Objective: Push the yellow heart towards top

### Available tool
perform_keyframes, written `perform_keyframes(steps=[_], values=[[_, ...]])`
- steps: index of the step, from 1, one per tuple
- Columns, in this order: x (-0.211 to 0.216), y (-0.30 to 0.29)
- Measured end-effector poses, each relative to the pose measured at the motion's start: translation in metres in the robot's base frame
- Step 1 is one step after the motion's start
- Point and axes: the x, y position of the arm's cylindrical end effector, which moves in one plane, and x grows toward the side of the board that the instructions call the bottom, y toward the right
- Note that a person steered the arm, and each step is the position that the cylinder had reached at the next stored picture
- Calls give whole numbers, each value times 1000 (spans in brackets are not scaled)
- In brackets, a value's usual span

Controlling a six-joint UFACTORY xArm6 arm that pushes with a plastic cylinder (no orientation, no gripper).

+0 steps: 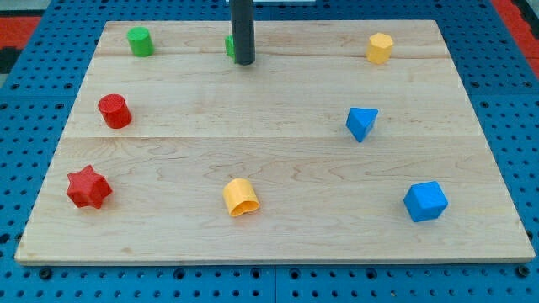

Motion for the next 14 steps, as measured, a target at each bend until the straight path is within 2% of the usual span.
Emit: perform_keyframes(steps=[2,3,5,6,7,8,9,11,13,14], values=[[9,-4],[36,-4],[82,49],[128,59],[188,94],[271,99],[304,47],[260,-14],[209,-21],[204,-16]])
